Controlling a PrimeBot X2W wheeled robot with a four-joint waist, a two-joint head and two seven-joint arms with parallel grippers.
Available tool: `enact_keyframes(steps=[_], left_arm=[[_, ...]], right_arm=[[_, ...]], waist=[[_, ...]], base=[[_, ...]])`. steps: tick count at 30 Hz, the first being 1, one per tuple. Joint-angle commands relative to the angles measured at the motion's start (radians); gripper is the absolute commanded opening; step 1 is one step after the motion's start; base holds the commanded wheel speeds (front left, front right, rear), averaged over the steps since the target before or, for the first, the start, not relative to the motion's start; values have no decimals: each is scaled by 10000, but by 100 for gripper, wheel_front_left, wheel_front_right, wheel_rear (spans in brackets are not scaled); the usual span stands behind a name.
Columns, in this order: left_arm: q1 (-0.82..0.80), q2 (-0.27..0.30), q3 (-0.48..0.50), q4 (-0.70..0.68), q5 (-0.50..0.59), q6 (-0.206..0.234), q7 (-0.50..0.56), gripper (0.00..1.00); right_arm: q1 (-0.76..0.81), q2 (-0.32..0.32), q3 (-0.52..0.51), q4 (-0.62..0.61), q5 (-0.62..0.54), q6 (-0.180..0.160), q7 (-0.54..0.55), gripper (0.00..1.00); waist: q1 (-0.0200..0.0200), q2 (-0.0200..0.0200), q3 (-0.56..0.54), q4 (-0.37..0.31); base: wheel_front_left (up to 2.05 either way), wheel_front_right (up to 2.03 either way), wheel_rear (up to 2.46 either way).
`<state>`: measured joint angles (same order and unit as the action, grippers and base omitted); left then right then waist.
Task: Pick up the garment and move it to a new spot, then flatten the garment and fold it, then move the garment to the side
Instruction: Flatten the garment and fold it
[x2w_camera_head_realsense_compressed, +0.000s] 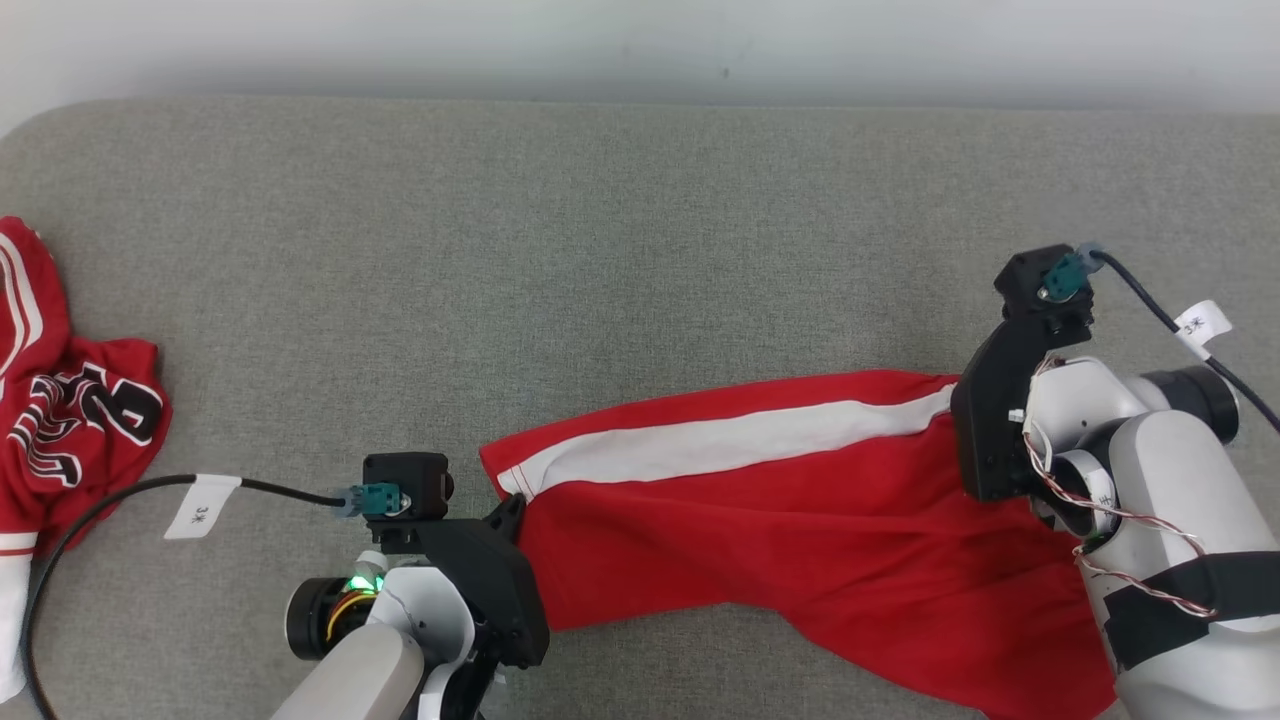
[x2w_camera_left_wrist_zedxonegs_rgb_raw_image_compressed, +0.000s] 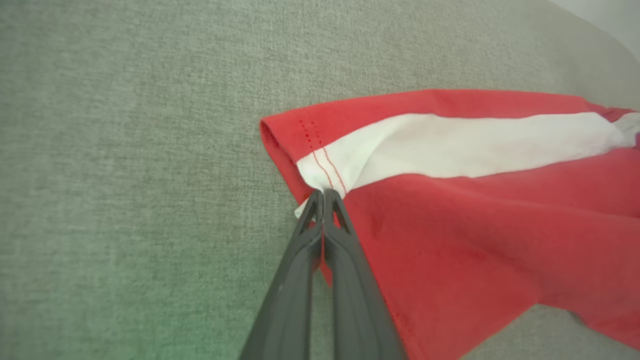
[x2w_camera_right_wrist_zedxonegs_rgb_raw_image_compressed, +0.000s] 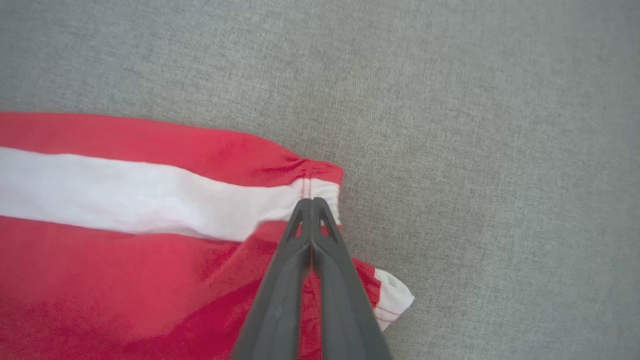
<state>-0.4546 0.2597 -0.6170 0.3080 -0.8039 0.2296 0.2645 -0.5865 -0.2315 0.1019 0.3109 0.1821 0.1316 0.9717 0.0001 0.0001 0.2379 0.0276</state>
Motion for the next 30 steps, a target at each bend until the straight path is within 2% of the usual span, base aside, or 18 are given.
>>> enact_keyframes(steps=[1,7,11,12,13,14,21,24,25,28,30], left_arm=[[-78,34,-2,-11,20,17,-87,0],[-84,65,300,-244,130,-56,-908,0],[107,170,230,-246,109,38,-799,0],[182,181,204,-265,82,61,-727,0],[245,213,184,-281,62,72,-660,0],[301,227,178,-299,32,108,-613,0],[306,160,56,-347,-34,120,-432,0],[179,125,13,-300,-17,84,-427,0],[179,125,13,-300,-17,84,-427,0],[81,88,-27,-244,-14,50,-424,0],[52,83,-55,-180,-30,37,-404,0]], right_arm=[[-49,-76,24,-49,24,-18,-167,0],[76,-297,80,-328,35,-18,-1344,0],[358,-411,71,-446,217,-18,-1399,0],[437,-473,125,-474,231,-18,-1304,16],[513,-538,159,-495,234,-18,-1176,73],[571,-575,182,-502,218,-18,-1061,100],[370,-288,160,-172,-101,-18,-926,100],[226,-99,148,112,-223,-18,-1027,76],[226,-99,148,112,-223,-18,-1027,76],[83,-20,110,397,-317,-18,-1066,49],[-75,57,4,713,-387,-18,-942,46]], waist=[[-1,-1,-17,-5],[-1,-1,-295,-81],[-1,-1,-479,-190],[-1,-1,-493,-207],[-1,-1,-483,-222],[-1,-1,-455,-234],[-1,-1,-152,-210],[-1,-1,-65,-126],[-1,-1,-65,-126],[-1,-1,-24,-34],[-1,-1,-12,33]], base=[[0,0,0],[0,0,0],[0,0,0],[0,0,0],[0,0,0],[0,0,0],[0,0,0],[0,0,0],[0,0,0],[0,0,0],[0,0,0]])
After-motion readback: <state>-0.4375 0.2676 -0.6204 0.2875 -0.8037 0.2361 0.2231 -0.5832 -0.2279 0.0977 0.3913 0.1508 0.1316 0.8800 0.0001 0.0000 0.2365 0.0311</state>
